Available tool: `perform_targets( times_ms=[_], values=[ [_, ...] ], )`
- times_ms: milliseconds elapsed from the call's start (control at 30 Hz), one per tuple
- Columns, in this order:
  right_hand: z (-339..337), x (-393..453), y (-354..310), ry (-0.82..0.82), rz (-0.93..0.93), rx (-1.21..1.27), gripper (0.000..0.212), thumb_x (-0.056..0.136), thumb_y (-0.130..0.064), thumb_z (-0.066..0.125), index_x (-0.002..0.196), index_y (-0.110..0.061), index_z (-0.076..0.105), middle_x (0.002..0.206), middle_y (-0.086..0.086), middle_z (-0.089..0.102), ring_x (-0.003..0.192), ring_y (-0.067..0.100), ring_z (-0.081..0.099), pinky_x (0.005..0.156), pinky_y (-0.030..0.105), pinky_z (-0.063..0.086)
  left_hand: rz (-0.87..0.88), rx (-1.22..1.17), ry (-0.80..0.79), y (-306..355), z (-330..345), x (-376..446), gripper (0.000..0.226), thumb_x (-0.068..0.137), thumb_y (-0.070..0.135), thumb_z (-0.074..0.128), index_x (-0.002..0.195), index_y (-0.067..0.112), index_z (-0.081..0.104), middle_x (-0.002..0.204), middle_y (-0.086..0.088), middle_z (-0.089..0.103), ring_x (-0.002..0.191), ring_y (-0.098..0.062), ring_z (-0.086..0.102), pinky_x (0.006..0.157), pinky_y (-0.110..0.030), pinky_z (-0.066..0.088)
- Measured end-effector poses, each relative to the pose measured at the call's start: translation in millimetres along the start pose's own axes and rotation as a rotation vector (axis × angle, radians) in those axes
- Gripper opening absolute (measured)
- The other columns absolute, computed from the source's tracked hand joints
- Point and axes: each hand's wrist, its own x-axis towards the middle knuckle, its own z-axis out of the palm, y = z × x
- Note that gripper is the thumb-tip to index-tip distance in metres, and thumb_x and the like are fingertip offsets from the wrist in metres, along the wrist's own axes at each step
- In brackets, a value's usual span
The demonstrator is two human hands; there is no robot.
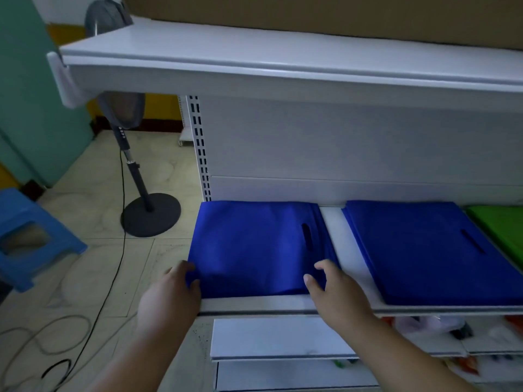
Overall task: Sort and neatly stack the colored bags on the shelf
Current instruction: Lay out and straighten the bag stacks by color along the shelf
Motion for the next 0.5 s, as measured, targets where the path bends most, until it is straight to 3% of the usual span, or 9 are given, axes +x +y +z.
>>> perform_targets(
  times_ms=[67, 233, 367, 500],
  values=[
    [0, -3, -2, -0.026, -0.024, 0.004, 0.041, 0.097, -0.049, 0.046, 0.132, -0.028, 0.044, 0.094, -0.012, 0.053, 0.082, 0.009, 0.052, 0.067, 0.025, 0.041, -0.006, -0.032, 0.017, -5, 2, 4, 0.031, 0.092, 0.028, 0.053, 0.123, 0.03, 0.053, 0.11, 0.004, 0.063, 0.073, -0.014, 0.054, 0.053, -0.026, 0.041],
    [-1, -4, -3, 0.074, 0.043, -0.008, 0.046, 0.093, -0.05, 0.054, 0.13, -0.025, 0.046, 0.129, -0.006, 0.052, 0.094, 0.011, 0.056, 0.073, 0.025, 0.044, -0.053, -0.151, 0.022, -14, 6, 10, 0.03, 0.09, 0.024, 0.054, 0.119, 0.029, 0.047, 0.088, 0.008, 0.064, 0.068, -0.011, 0.059, 0.055, -0.031, 0.052],
    [-2, 3, -2, 0.083, 0.132, -0.128, 0.059, 0.089, -0.049, 0.061, 0.136, -0.021, 0.04, 0.122, 0.001, 0.049, 0.081, 0.012, 0.05, 0.062, 0.025, 0.041, -0.04, -0.178, -0.001, -14, 7, 11, 0.033, 0.094, 0.024, 0.053, 0.125, 0.024, 0.042, 0.079, 0.011, 0.061, 0.063, -0.009, 0.059, 0.048, -0.028, 0.048],
    [-4, 12, -7, 0.08, 0.122, -0.17, 0.063, 0.089, -0.042, 0.063, 0.141, -0.021, 0.035, 0.116, 0.0, 0.052, 0.087, 0.015, 0.056, 0.064, 0.026, 0.045, -0.028, -0.168, -0.036, -11, 7, 11, 0.041, 0.095, 0.028, 0.056, 0.132, 0.022, 0.04, 0.077, 0.012, 0.06, 0.06, -0.004, 0.058, 0.047, -0.026, 0.046]
  ],
)
